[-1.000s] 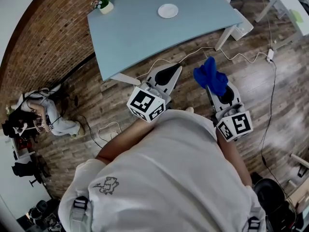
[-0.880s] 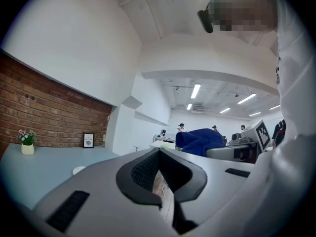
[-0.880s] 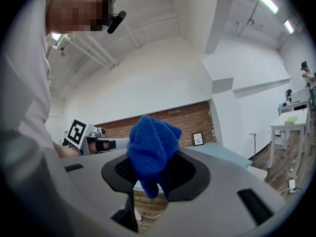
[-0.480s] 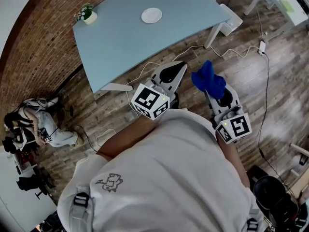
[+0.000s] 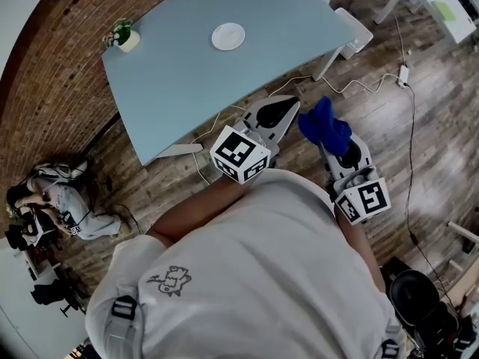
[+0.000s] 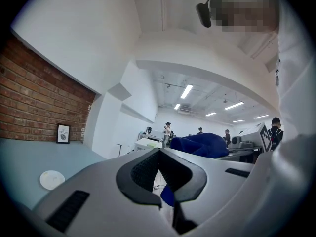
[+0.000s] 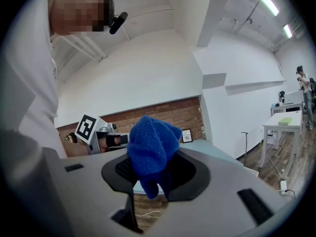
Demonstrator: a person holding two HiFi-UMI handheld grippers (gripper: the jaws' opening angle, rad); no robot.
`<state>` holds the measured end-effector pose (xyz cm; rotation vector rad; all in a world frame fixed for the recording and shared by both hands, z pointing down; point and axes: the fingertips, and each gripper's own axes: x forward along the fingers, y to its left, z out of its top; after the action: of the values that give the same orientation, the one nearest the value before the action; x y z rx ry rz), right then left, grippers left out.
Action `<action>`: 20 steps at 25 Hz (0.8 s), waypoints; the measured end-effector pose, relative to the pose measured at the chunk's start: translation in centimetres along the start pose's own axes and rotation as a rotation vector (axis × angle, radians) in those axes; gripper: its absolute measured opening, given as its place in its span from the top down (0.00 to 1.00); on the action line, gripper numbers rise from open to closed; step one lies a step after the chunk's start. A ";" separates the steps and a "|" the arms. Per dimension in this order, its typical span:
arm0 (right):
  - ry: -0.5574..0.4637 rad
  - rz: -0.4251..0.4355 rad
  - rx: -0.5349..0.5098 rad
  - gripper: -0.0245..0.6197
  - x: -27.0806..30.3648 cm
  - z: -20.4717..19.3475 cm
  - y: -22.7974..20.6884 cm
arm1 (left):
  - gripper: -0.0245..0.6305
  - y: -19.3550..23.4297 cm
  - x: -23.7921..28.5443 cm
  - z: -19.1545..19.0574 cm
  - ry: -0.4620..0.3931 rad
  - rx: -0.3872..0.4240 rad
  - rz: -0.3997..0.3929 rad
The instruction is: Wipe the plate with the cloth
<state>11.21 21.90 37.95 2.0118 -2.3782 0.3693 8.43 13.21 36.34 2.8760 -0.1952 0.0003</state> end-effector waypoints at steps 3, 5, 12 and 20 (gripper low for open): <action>0.013 0.004 0.009 0.76 3.5 0.2 -1.1 | 0.96 3.6 1.0 0.5 0.005 -0.012 0.008; 0.033 0.014 0.014 0.76 6.7 0.4 -1.7 | 0.96 6.8 1.3 1.0 0.003 -0.036 0.022; 0.065 0.069 -0.044 0.76 17.3 3.3 -3.0 | 0.96 17.7 1.0 3.0 0.033 0.003 0.115; 0.053 0.077 -0.031 0.76 24.4 5.2 -4.8 | 0.96 25.8 -1.4 4.3 0.024 0.002 0.231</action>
<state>12.34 -3.52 37.53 1.8776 -2.4195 0.3788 3.52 -12.43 38.72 2.8364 -0.5216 0.0779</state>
